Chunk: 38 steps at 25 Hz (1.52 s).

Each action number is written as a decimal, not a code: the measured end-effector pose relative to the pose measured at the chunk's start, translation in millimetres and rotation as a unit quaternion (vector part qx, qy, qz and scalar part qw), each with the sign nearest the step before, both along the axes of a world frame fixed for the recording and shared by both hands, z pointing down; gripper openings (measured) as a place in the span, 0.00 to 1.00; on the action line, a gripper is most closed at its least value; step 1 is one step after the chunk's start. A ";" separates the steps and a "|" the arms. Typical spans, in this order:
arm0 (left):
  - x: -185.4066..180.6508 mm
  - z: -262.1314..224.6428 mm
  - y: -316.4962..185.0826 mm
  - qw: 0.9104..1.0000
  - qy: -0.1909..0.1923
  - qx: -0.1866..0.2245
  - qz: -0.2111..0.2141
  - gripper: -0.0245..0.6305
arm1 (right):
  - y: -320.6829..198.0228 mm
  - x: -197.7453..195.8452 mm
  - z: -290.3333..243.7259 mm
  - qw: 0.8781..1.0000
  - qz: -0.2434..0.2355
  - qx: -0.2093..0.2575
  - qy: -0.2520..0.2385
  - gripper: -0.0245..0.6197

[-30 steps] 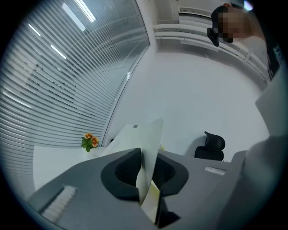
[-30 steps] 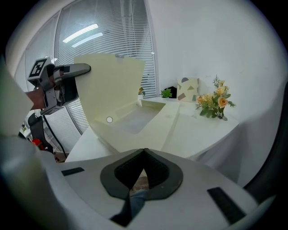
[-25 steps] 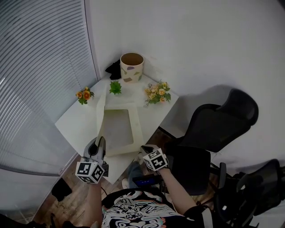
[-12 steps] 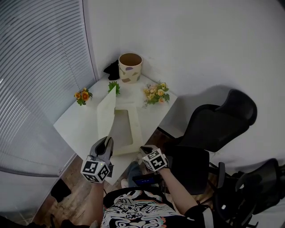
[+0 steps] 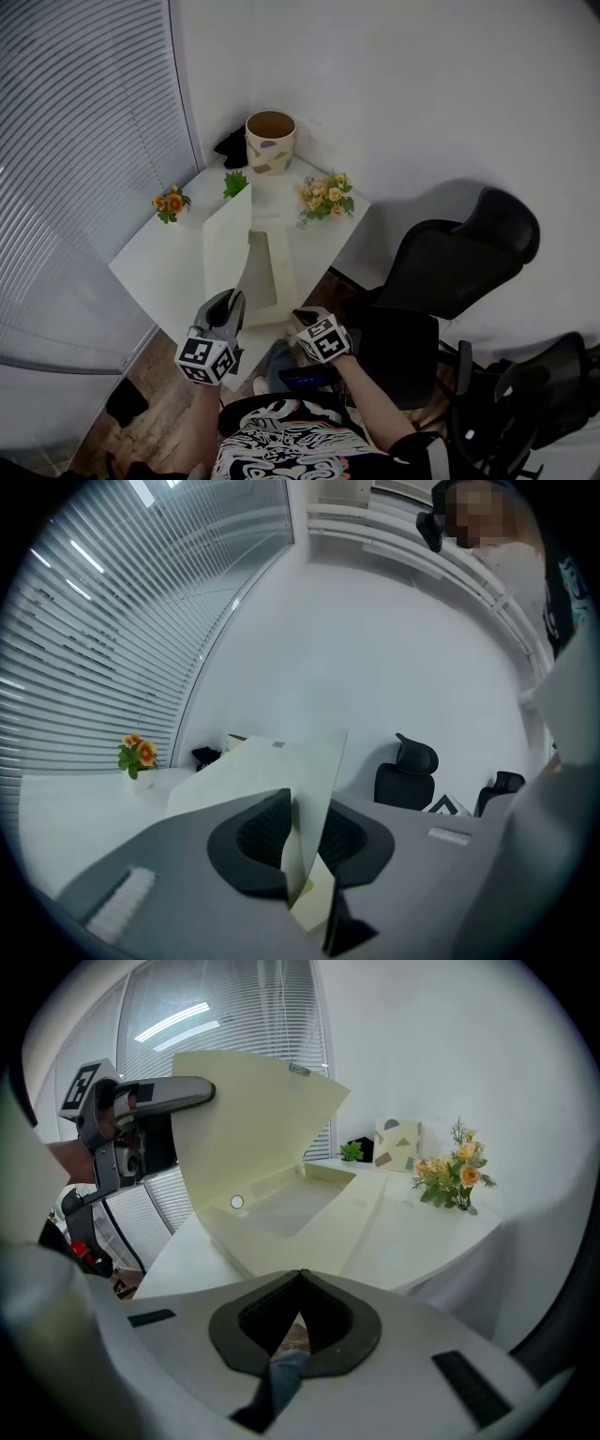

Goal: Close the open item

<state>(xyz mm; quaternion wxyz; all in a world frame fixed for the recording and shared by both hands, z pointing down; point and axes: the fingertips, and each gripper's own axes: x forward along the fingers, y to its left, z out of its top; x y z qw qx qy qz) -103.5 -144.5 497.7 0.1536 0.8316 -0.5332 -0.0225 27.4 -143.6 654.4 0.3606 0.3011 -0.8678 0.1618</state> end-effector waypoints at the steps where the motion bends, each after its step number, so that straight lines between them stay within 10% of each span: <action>1: 1.5 0.6 -0.5 1.000 -0.001 -0.001 0.002 0.11 | 0.5 0.0 0.0 1.000 -0.001 0.000 0.000 0.04; 38: 62.8 48.4 -14.7 0.991 -0.052 -0.066 0.106 0.13 | 2.4 -1.9 -0.4 1.000 -0.011 -0.007 -0.006 0.04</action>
